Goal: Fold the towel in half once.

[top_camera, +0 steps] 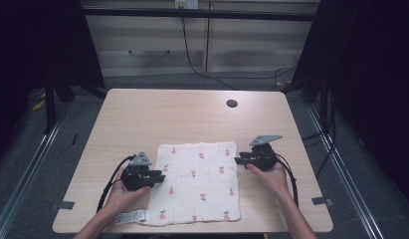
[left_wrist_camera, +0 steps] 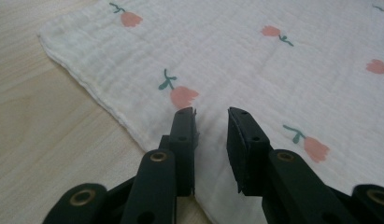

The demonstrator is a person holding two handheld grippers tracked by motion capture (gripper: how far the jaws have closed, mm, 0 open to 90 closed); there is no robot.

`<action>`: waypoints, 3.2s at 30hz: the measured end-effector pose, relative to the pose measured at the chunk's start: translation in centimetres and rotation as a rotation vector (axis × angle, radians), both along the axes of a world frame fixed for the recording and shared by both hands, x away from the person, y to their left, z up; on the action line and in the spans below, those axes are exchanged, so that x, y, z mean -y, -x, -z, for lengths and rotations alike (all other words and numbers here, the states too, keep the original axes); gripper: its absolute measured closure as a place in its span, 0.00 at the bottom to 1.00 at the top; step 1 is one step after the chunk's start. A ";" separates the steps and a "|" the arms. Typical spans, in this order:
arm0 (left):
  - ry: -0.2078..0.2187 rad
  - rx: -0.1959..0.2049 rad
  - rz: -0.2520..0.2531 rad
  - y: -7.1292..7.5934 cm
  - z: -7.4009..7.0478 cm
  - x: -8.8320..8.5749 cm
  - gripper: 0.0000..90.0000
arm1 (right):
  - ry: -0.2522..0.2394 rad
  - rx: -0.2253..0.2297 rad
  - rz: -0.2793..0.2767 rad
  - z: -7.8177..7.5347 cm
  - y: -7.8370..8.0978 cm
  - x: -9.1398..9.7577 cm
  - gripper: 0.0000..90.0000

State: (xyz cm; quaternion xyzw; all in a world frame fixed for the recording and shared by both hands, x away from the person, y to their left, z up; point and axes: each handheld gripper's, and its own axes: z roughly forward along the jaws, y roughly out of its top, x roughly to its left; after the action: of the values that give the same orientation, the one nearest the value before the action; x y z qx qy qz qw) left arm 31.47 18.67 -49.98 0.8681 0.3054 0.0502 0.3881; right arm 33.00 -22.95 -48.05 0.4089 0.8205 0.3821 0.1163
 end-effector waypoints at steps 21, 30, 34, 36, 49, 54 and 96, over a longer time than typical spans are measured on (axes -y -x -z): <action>0.021 0.009 0.005 0.0 0.2 -0.2 0.80 | 0.033 -0.025 0.101 1.9 -7.2 -0.9 0.74; 0.021 0.010 0.008 0.0 0.2 -0.3 0.80 | 0.001 -0.035 0.091 2.3 -7.2 -1.1 0.97; 0.023 0.008 0.014 0.0 0.2 -0.3 0.79 | -0.051 -0.026 0.106 1.7 -6.6 -0.5 0.99; 0.019 0.005 0.018 0.1 0.2 -0.4 0.79 | -0.058 -0.022 0.108 1.6 -6.1 -0.2 0.99; 0.055 0.002 -0.049 -3.9 -2.5 -1.1 0.66 | -0.051 -0.007 0.109 1.5 -4.4 0.6 0.99; 0.039 -0.035 -0.068 -7.1 -2.1 -0.9 0.63 | -0.059 -0.006 0.099 1.7 -4.4 0.3 0.99; 0.093 0.003 -0.055 -9.8 -1.2 1.0 0.96 | -0.140 0.034 0.115 0.6 -3.7 1.1 0.99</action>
State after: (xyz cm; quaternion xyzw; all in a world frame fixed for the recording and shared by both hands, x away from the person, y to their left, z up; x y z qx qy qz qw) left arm 41.23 17.66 -48.74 0.8404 0.3304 0.0481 0.4269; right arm 36.66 -24.03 -48.69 0.4559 0.7648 0.4383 0.1229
